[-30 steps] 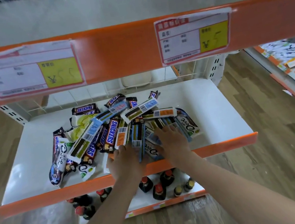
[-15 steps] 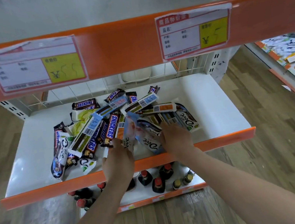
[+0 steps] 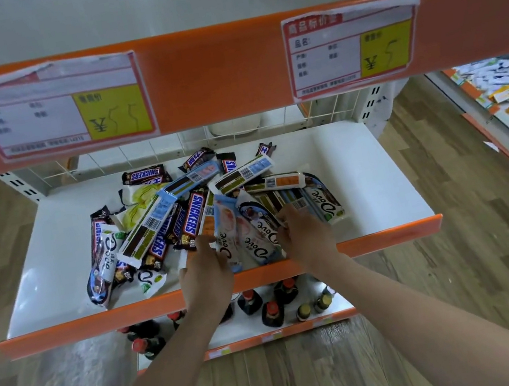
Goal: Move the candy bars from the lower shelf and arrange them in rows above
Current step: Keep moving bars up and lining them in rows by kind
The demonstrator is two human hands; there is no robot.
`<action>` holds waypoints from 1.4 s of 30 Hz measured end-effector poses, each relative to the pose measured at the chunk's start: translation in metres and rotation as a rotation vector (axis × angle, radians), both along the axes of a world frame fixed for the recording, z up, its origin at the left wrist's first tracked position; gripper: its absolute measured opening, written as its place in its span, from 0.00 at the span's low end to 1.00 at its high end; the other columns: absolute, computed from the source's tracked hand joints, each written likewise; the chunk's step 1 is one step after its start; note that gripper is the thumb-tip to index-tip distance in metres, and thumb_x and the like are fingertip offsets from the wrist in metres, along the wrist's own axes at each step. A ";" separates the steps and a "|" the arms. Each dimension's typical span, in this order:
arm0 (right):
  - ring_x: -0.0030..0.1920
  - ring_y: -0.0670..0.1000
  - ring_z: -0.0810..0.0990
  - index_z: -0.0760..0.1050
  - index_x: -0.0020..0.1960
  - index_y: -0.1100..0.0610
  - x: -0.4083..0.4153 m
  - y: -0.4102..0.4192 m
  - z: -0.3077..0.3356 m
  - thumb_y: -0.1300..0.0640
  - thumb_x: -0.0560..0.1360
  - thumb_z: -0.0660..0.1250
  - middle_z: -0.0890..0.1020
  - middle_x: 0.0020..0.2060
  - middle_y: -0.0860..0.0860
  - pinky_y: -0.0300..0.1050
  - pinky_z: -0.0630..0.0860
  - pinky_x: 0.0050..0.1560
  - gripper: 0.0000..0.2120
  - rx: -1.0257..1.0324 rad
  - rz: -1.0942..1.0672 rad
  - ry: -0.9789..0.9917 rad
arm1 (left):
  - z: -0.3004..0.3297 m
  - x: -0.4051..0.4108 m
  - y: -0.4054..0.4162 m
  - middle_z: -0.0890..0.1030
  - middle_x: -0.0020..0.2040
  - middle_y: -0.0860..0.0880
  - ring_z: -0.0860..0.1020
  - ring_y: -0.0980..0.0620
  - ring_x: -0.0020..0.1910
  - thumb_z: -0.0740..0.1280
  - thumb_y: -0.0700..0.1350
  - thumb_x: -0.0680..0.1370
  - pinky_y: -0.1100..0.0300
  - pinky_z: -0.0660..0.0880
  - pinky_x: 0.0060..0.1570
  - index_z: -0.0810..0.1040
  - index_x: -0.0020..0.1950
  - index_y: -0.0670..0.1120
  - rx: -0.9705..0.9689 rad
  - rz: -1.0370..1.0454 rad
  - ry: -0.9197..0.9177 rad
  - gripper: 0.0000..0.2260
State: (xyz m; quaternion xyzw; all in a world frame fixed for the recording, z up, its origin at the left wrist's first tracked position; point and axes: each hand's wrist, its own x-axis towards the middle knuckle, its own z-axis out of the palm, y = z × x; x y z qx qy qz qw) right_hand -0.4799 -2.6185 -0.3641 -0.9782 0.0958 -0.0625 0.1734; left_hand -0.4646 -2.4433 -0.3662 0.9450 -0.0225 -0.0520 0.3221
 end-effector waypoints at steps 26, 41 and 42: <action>0.71 0.55 0.58 0.61 0.71 0.44 0.023 -0.007 0.012 0.53 0.75 0.66 0.57 0.73 0.46 0.54 0.61 0.66 0.27 -0.304 0.459 0.263 | -0.001 0.004 -0.012 0.78 0.45 0.47 0.76 0.46 0.46 0.66 0.51 0.75 0.53 0.72 0.43 0.75 0.55 0.46 0.029 -0.055 0.067 0.13; 0.49 0.56 0.80 0.79 0.49 0.55 0.011 -0.028 0.026 0.35 0.48 0.79 0.81 0.47 0.52 0.55 0.76 0.50 0.36 -0.471 0.312 0.195 | 0.012 0.005 0.004 0.74 0.54 0.49 0.70 0.47 0.57 0.58 0.39 0.76 0.51 0.61 0.56 0.69 0.63 0.49 0.295 0.000 -0.002 0.16; 0.46 0.56 0.81 0.79 0.47 0.56 0.008 -0.031 0.023 0.35 0.48 0.79 0.81 0.45 0.52 0.54 0.77 0.47 0.36 -0.452 0.282 0.159 | 0.011 0.005 0.007 0.74 0.55 0.49 0.69 0.48 0.58 0.57 0.43 0.78 0.51 0.61 0.56 0.69 0.62 0.49 0.317 -0.008 -0.022 0.13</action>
